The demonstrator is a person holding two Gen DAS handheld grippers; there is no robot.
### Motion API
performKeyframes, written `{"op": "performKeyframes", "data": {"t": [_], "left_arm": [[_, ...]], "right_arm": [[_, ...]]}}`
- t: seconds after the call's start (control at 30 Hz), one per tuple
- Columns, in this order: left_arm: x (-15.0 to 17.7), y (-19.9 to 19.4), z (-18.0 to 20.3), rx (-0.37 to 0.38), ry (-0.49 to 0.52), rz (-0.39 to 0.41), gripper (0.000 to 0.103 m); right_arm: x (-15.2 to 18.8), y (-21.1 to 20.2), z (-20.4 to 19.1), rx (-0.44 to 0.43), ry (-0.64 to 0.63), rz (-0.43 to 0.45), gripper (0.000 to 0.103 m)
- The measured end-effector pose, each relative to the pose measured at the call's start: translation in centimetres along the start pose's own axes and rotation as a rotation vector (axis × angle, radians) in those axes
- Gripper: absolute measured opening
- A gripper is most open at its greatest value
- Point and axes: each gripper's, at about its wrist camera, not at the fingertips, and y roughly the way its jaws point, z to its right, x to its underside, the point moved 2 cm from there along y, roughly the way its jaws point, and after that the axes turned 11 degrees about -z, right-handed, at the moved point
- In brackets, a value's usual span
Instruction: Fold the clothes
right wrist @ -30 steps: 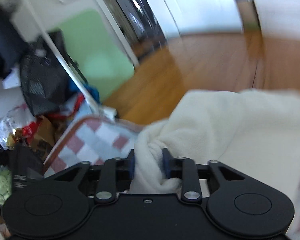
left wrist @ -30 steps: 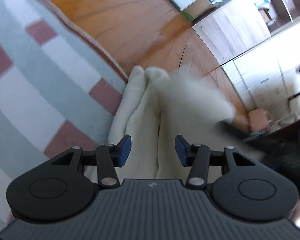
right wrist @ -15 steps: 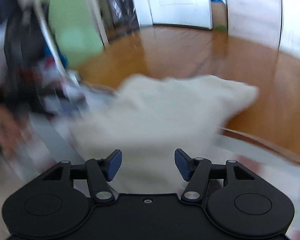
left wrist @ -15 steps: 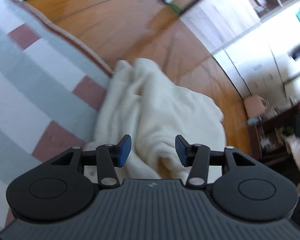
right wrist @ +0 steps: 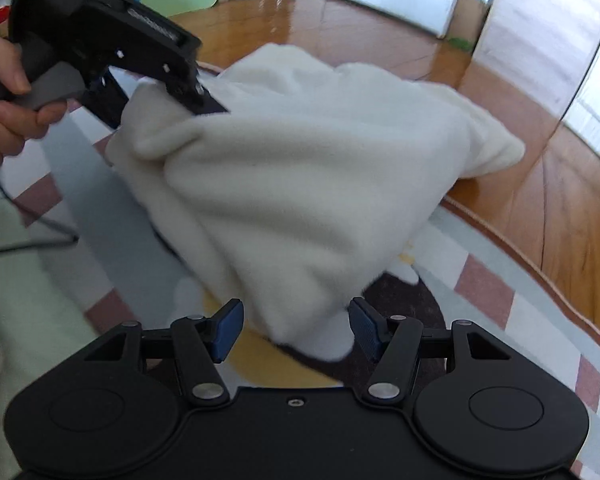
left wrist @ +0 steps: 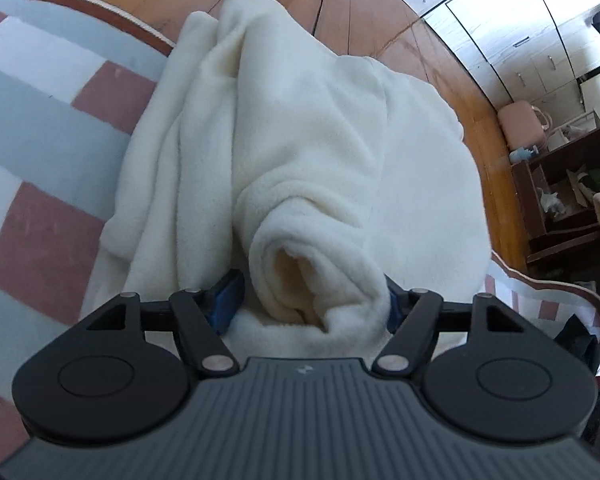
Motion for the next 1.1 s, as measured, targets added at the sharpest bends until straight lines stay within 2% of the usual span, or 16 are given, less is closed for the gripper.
{"op": "performKeyframes", "data": {"t": [0.03, 0.07, 0.17, 0.23, 0.27, 0.3, 0.4, 0.5, 0.6, 0.7, 0.8, 0.83, 0.87, 0.93, 1.0, 1.1], "left_arm": [[0.1, 0.0, 0.3, -0.03, 0.007, 0.02, 0.059], [0.2, -0.1, 0.5, -0.06, 0.013, 0.041, 0.041], [1.1, -0.2, 1.7, -0.134, 0.018, 0.102, 0.026], [2.2, -2.0, 2.6, -0.191, 0.033, 0.174, 0.021], [2.7, -2.9, 3.1, -0.219, 0.041, 0.21, 0.02], [3.3, -3.8, 2.9, -0.223, 0.023, 0.235, 0.02], [4.9, -6.8, 2.2, -0.231, -0.034, 0.311, 0.019], [5.1, -3.7, 1.2, -0.407, -0.018, 0.18, 0.019], [4.6, -3.0, 1.5, -0.405, -0.029, 0.163, 0.023], [4.9, -3.8, 1.6, -0.4, -0.025, 0.177, 0.03], [5.4, -4.9, 0.5, -0.347, -0.076, 0.159, 0.031], [5.2, -5.1, 0.3, -0.341, -0.098, 0.158, 0.033], [5.0, -5.3, 0.1, -0.336, -0.119, 0.156, 0.044], [5.1, -5.9, -0.6, -0.402, -0.143, 0.162, 0.061], [5.0, -5.8, -1.1, -0.42, -0.158, 0.162, 0.059], [5.2, -5.3, -0.2, -0.421, -0.113, 0.124, 0.058]], "right_arm": [[-0.1, 0.3, -0.2, 0.013, 0.006, 0.01, 0.065], [-0.3, 0.7, -0.3, 0.038, 0.012, 0.016, 0.068], [-0.6, 2.0, -0.1, 0.065, 0.051, 0.012, 0.075], [-0.8, 2.9, 0.1, 0.075, 0.08, 0.007, 0.06], [-0.8, 2.5, 0.1, 0.075, 0.088, 0.02, 0.037], [-0.7, 1.3, 0.2, 0.07, 0.088, 0.049, 0.027], [-0.1, -1.4, -0.8, 0.11, -0.025, 0.103, 0.016], [0.7, -1.1, -1.7, 0.12, -0.096, 0.048, 0.012], [1.3, 0.6, -2.0, 0.09, -0.102, -0.035, 0.012], [1.4, -0.5, -1.8, 0.086, -0.141, -0.007, 0.013], [1.2, -2.3, -0.4, -0.015, -0.103, -0.007, 0.013], [1.2, -3.2, 0.2, -0.055, -0.088, 0.02, 0.013], [1.2, -4.5, 0.8, -0.09, -0.074, 0.075, 0.016], [1.0, -6.8, 2.0, -0.144, -0.04, 0.207, 0.026], [0.1, -8.0, 3.1, -0.172, 0.007, 0.302, 0.053], [-2.8, -6.7, 3.9, -0.152, 0.035, 0.332, 0.054]]}}
